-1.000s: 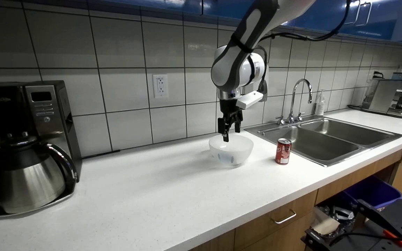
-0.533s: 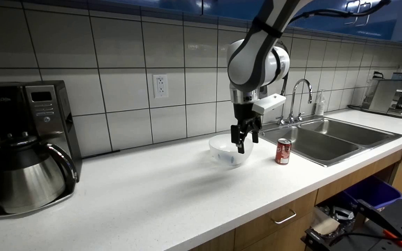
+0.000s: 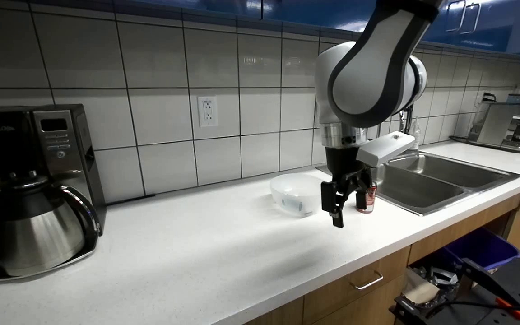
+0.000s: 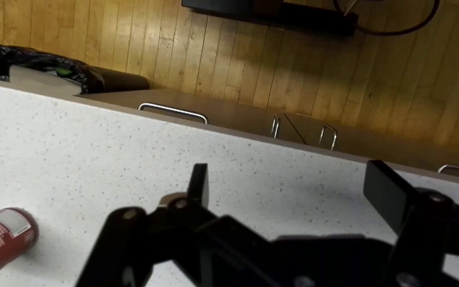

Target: Put the green packet in the bowl

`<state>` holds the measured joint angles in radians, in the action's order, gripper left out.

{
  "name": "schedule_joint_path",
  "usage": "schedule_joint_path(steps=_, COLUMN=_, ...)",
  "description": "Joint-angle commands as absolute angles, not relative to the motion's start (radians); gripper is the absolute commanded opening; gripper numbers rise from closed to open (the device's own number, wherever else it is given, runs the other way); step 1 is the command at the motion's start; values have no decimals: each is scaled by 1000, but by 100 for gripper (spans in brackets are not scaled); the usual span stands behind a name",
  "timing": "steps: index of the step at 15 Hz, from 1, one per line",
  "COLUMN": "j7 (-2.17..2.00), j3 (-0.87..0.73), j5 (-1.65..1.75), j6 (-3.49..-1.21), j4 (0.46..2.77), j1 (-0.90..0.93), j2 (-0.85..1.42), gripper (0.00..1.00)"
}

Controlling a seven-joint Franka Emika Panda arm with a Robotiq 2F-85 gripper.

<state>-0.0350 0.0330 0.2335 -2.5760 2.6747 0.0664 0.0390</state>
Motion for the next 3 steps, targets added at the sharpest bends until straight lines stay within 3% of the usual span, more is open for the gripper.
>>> schedule_joint_path(steps=1, j7=-35, j3=39, j5=231, j6=-2574, j4=2687, j1=63, j2=23, gripper=100)
schedule_joint_path(steps=3, j7=-35, j3=40, j5=229, j6=-2574, j4=2693, j1=62, j2=13, gripper=100)
